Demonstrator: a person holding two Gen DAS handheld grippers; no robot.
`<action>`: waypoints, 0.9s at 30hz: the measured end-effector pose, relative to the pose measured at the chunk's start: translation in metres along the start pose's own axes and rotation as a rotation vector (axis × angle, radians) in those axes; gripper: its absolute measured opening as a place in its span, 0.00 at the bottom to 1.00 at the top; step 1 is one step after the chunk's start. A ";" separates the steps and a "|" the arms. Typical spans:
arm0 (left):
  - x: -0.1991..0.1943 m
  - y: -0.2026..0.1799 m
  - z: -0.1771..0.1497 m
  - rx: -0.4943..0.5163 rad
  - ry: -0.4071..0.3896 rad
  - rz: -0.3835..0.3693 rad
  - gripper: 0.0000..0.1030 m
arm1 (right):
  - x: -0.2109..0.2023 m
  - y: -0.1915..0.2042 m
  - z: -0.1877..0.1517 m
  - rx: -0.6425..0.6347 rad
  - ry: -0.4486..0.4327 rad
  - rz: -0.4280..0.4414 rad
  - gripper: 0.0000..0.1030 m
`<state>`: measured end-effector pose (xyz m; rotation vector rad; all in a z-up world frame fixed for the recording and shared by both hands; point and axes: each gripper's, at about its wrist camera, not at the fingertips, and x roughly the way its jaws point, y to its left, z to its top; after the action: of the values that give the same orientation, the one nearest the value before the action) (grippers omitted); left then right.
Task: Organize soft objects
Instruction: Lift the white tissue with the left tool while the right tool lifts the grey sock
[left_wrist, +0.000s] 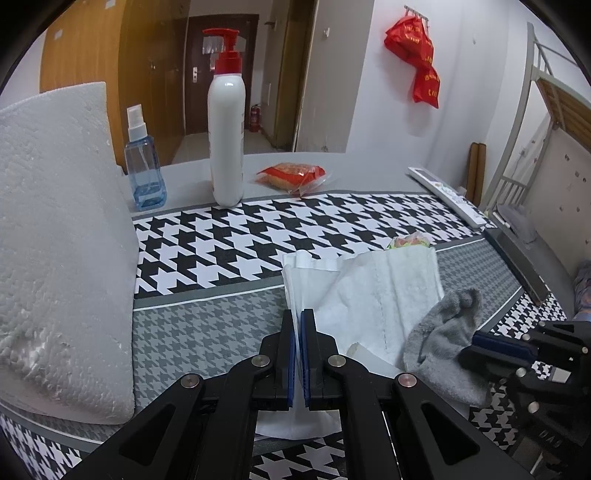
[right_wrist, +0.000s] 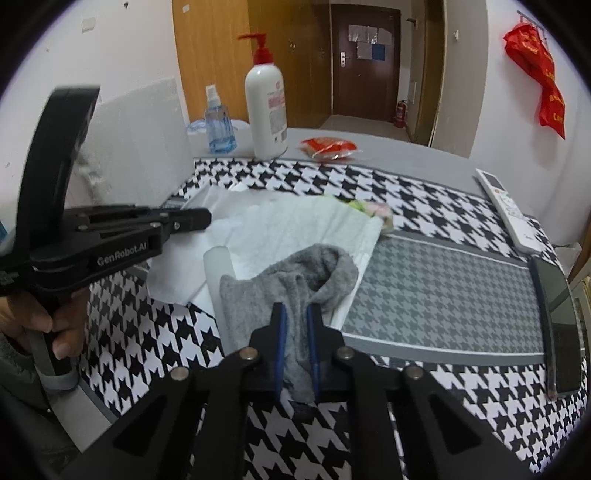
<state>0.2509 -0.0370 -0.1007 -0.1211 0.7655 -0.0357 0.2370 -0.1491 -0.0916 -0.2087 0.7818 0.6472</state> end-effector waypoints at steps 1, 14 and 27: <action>-0.001 0.000 0.000 0.000 -0.004 0.002 0.03 | -0.005 -0.002 0.001 0.007 -0.012 -0.004 0.14; -0.051 -0.007 0.014 0.038 -0.123 0.070 0.03 | -0.044 -0.015 -0.003 0.051 -0.099 -0.032 0.13; -0.101 0.001 0.008 0.036 -0.197 0.167 0.03 | -0.060 -0.007 -0.009 0.045 -0.147 -0.009 0.13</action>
<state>0.1836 -0.0277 -0.0254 -0.0255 0.5756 0.1191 0.2047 -0.1861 -0.0557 -0.1219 0.6534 0.6287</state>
